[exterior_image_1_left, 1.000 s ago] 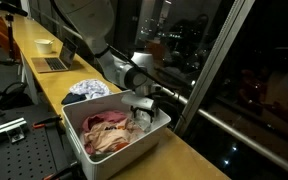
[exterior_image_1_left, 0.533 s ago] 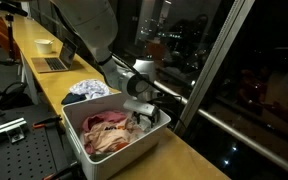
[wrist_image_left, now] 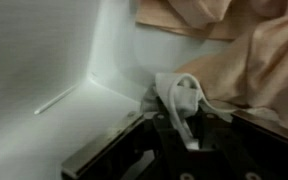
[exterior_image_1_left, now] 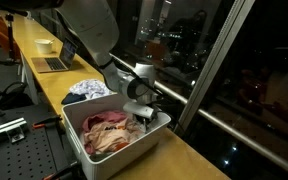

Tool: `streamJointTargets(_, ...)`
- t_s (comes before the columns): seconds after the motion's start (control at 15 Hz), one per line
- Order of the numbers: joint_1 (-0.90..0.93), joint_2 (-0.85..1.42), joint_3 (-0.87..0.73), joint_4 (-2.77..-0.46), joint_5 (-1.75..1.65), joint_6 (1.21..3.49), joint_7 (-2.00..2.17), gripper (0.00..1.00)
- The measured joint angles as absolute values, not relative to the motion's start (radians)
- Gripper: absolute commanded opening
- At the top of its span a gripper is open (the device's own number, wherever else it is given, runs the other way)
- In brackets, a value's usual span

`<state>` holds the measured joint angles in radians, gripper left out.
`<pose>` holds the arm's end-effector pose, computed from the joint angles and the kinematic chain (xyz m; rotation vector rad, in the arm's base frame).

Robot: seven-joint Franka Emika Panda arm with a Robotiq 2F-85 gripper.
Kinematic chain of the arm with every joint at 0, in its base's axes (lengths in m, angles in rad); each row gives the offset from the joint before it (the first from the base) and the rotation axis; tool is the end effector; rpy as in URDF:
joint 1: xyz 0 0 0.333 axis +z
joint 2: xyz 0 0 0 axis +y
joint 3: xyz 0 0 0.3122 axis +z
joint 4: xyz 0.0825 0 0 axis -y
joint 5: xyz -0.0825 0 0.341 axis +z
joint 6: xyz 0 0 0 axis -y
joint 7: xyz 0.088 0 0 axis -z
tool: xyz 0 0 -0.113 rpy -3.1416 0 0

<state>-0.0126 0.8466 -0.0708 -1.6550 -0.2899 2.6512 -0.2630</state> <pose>0.6603 -0.0418 0.1553 2.8349 0.6545 0.1576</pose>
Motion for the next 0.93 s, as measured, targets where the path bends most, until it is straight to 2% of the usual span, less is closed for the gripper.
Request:
streamJointTargets(0.27,0.019,0.789,-0.076,-1.714,-0.292,2.651,-0.225,0.01)
streamJointTargets(0.67,0.192,0.494,-0.187,-1.976,-0.464,2.643,-0.004,0.01)
streamJointTargets(0.93,0.274,0.275,-0.223,-2.096,-0.676,2.529,0.188,0.01)
